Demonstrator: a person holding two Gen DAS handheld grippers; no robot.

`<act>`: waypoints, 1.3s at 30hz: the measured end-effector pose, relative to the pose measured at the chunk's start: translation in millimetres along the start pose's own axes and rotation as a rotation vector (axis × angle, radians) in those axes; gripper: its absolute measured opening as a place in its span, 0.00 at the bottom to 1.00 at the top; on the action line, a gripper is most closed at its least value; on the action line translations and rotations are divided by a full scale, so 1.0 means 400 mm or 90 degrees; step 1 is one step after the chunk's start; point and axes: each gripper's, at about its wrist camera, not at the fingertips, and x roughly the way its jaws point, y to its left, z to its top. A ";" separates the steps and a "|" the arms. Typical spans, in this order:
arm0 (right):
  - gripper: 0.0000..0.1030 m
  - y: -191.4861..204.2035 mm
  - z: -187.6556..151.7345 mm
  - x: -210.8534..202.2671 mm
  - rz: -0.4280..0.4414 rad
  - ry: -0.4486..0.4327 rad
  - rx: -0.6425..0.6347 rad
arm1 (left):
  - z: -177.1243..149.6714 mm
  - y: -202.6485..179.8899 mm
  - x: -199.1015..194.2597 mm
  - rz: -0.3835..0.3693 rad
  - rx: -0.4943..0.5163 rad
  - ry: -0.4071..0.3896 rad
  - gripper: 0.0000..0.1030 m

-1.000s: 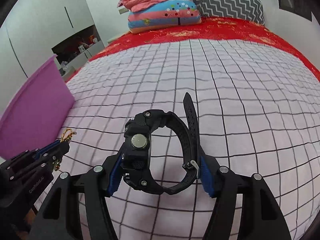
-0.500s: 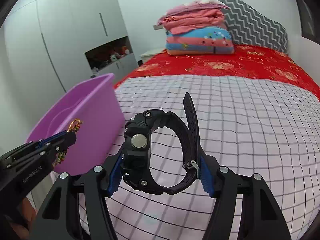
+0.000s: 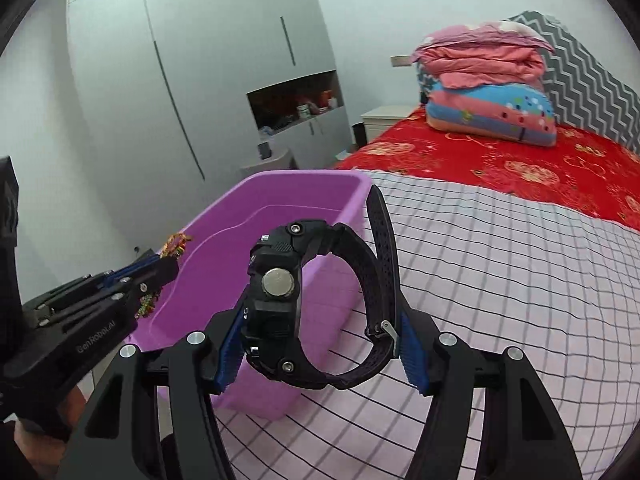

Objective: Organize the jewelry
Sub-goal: 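Carry the bracelet and watch into the purple basin and open both tools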

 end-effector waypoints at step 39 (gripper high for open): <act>0.71 0.184 0.054 0.228 -0.010 0.112 -0.096 | -0.032 0.269 0.116 0.109 -0.138 0.105 0.91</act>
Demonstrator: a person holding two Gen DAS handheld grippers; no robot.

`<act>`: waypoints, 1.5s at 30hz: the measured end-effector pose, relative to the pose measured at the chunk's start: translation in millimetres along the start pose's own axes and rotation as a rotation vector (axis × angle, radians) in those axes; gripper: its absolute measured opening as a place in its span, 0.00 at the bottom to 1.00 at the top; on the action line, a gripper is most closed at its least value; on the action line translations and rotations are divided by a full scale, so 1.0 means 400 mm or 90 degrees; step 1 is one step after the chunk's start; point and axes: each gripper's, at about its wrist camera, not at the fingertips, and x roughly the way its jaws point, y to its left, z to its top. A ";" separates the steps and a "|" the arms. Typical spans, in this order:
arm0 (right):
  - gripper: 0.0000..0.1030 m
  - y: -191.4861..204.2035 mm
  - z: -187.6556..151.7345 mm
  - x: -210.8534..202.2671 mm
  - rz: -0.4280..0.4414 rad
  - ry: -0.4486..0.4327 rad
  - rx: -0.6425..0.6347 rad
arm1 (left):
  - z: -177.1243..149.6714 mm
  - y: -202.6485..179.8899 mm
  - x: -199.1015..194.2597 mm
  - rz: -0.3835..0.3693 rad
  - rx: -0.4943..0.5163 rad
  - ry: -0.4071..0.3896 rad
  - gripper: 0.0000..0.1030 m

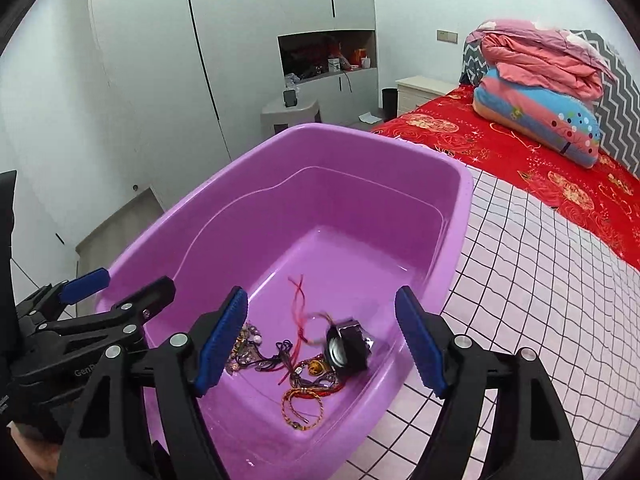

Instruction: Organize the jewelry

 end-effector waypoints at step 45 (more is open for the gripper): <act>0.71 -0.052 -0.093 -0.089 -0.010 0.020 0.057 | -0.023 -0.051 -0.094 0.074 0.013 0.014 0.94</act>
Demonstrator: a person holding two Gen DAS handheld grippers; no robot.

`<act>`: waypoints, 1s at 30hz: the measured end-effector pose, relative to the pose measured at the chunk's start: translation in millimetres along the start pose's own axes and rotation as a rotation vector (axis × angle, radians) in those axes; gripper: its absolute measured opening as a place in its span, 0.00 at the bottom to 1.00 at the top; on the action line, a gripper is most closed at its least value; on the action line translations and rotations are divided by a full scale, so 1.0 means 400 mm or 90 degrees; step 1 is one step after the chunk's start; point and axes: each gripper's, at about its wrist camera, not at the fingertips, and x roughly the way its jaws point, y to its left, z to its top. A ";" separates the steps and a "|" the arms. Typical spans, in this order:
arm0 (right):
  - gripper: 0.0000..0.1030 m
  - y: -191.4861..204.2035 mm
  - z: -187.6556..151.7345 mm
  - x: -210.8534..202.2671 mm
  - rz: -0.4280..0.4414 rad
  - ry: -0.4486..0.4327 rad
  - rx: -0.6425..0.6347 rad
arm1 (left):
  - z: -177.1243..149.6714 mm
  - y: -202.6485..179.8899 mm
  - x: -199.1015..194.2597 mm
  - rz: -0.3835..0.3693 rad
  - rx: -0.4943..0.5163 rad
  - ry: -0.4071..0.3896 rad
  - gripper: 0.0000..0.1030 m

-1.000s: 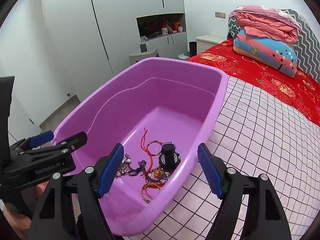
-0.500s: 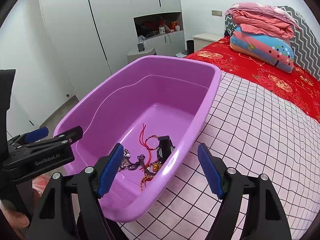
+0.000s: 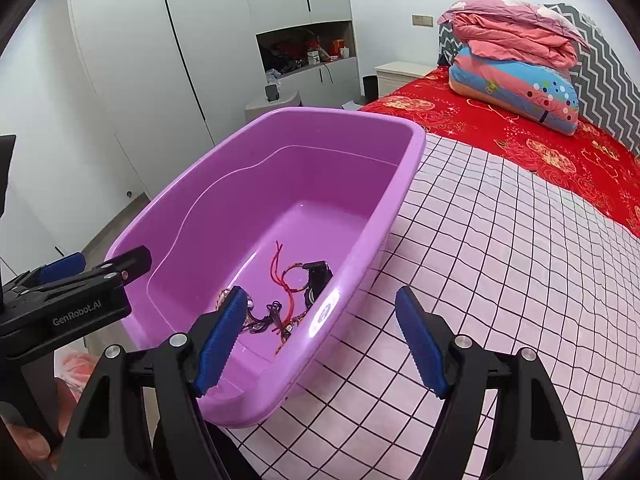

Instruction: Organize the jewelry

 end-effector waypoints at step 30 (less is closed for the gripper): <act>0.71 0.006 0.001 -0.022 -0.015 0.004 -0.005 | -0.012 0.002 -0.007 0.008 0.001 0.000 0.94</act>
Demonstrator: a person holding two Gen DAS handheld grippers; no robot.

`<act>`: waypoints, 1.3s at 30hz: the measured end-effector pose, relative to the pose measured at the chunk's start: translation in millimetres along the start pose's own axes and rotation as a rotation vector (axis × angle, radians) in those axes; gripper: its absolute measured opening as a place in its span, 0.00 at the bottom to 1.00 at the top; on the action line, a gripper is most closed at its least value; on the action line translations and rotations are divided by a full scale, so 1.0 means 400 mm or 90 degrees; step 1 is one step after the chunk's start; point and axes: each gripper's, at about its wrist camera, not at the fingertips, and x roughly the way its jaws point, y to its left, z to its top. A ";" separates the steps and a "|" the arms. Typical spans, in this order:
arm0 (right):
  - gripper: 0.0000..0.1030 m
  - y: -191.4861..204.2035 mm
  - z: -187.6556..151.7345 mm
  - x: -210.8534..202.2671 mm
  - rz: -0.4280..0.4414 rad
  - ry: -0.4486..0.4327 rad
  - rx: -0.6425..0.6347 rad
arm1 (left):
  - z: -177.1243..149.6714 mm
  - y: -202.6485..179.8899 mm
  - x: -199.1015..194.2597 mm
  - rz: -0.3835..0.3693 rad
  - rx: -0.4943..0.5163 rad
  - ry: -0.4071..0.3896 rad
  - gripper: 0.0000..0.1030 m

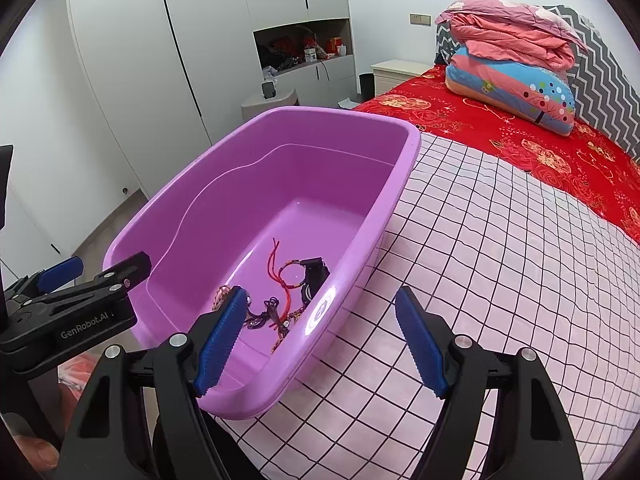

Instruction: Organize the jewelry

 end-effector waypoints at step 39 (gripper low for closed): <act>0.71 0.006 -0.008 0.004 -0.024 0.008 -0.002 | -0.009 0.001 -0.004 -0.021 -0.006 -0.007 0.94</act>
